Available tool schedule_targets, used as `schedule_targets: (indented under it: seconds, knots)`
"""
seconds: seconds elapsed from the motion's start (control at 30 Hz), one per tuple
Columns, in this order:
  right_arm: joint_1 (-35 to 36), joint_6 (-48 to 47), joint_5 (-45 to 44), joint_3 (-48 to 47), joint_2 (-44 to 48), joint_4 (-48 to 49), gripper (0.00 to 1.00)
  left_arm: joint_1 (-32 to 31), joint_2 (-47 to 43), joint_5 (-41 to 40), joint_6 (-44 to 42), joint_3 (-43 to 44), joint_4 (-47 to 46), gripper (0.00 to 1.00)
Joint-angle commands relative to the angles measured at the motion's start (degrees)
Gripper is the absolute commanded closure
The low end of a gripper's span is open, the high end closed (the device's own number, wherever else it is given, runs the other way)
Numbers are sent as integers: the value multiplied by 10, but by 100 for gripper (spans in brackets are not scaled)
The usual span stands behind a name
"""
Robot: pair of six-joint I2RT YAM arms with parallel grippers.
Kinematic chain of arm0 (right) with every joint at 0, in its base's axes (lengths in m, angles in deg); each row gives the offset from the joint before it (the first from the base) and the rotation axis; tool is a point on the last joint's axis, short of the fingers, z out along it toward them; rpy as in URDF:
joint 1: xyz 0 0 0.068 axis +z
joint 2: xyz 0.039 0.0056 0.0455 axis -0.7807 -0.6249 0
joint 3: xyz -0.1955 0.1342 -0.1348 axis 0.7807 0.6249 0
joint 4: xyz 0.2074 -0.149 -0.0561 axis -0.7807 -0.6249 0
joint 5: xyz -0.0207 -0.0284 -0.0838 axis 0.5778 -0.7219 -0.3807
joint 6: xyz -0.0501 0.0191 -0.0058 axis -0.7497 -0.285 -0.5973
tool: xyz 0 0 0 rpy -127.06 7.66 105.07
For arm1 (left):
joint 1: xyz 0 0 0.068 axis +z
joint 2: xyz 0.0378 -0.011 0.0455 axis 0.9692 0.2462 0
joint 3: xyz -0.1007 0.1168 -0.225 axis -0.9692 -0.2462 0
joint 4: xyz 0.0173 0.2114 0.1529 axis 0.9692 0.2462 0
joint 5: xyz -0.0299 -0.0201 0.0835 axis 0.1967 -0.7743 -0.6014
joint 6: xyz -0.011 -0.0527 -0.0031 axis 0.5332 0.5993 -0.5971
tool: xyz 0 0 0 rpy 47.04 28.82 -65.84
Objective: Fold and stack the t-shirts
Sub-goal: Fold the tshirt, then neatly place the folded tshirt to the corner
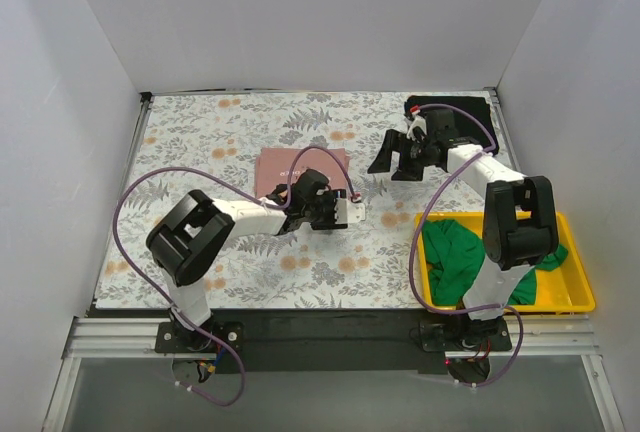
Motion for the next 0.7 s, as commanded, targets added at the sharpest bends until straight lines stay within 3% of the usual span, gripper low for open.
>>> schedule_targets:
  seconds: [0.0, 0.13, 0.27, 0.3, 0.37, 0.67]
  knots:
    - [-12, 57, 49, 14, 17, 41, 2, -4, 19, -24, -34, 31, -45, 55]
    - [-20, 101, 62, 38, 13, 59, 2, -3, 42, 1, -39, 32, -50, 64]
    - [-20, 162, 81, 72, -1, 106, 2, -2, 38, 28, -27, 31, -50, 92]
    - [-19, 175, 95, 79, -4, 117, 2, -3, 36, 29, -21, 31, -50, 96]
    - [-15, 212, 109, 96, -20, 155, 2, 3, 23, 40, -10, 35, -44, 100]
    - [40, 307, 108, 101, -87, 294, 5, 32, -10, 93, 50, 81, 6, 100]
